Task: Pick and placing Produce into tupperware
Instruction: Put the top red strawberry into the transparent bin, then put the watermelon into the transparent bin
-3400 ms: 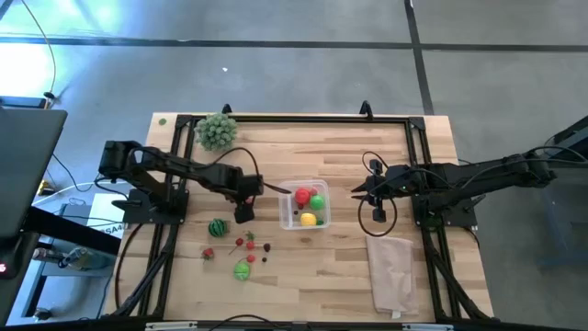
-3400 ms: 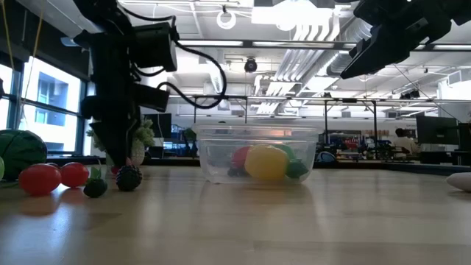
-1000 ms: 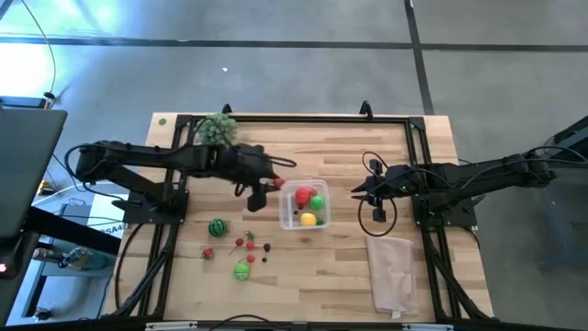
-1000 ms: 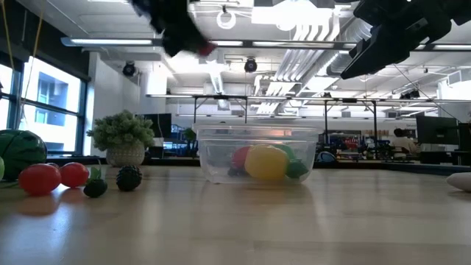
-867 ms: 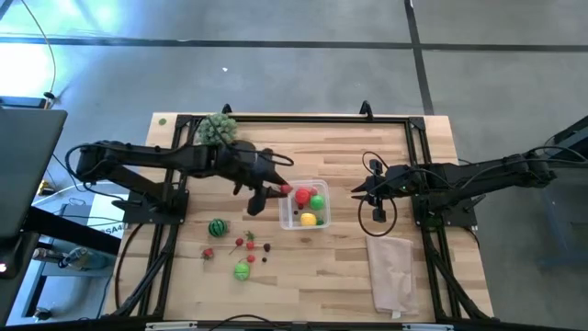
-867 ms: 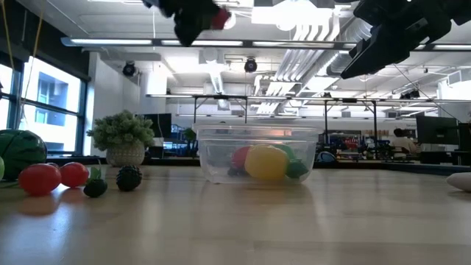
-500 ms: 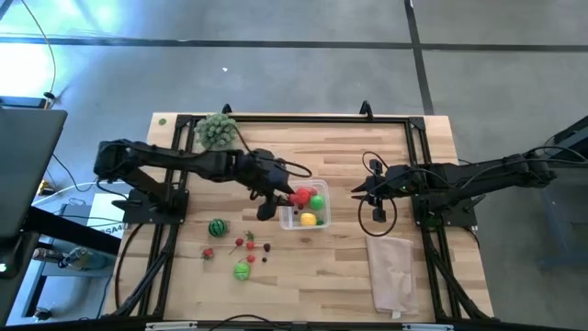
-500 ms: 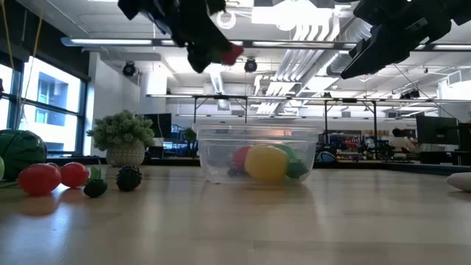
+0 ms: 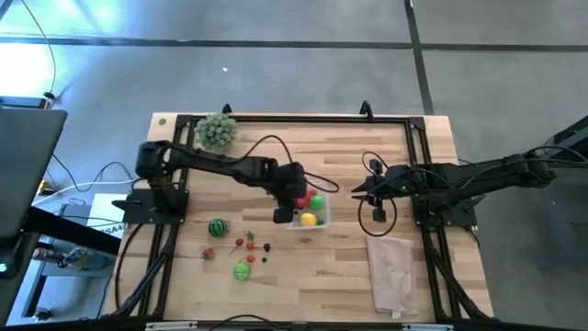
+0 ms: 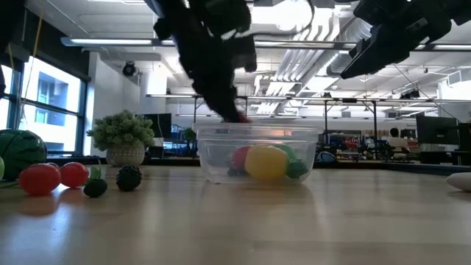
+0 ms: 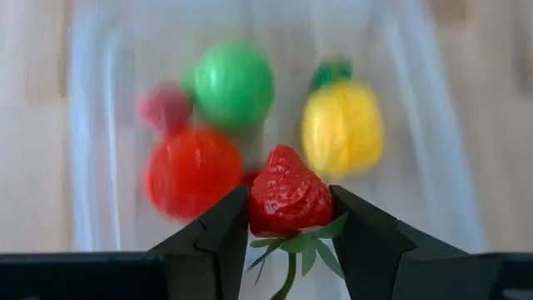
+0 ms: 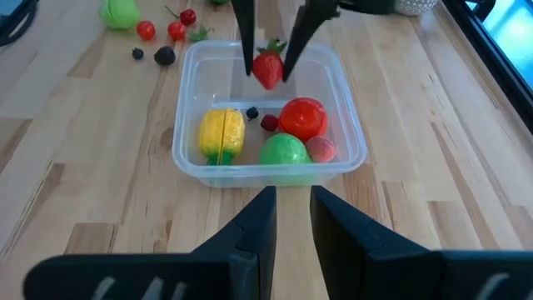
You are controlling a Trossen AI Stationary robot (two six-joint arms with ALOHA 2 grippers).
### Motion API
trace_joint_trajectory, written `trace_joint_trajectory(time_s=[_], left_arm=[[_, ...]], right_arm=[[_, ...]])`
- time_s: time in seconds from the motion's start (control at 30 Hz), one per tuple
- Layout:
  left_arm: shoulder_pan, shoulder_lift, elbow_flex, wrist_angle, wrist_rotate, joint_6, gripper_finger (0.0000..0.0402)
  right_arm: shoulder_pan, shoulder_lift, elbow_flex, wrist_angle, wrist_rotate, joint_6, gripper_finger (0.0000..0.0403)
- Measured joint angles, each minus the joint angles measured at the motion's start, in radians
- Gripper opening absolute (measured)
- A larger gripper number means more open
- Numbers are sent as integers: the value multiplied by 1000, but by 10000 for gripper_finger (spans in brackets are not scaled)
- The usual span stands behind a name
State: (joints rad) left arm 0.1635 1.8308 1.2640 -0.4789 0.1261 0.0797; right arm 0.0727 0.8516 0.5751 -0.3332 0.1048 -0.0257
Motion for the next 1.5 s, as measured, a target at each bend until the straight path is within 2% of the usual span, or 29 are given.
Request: trace_joint_trajectory(time_s=[0.23,0.63,1.1,1.33,1.5], left_arm=[[-2,65,14,-29,-20,16,145],[-2,69,13,-72,-40,30,147],[-2,70,15,-66,-39,16,210],[-27,69,148,-231,-38,-5,202],[-66,69,317,-467,-95,-4,192]], right_arm=[[0,0,0,-1,0,0,67],[0,0,0,0,0,0,67],[0,0,0,1,0,0,67],[0,0,0,1,0,0,67],[0,0,0,1,0,0,67]])
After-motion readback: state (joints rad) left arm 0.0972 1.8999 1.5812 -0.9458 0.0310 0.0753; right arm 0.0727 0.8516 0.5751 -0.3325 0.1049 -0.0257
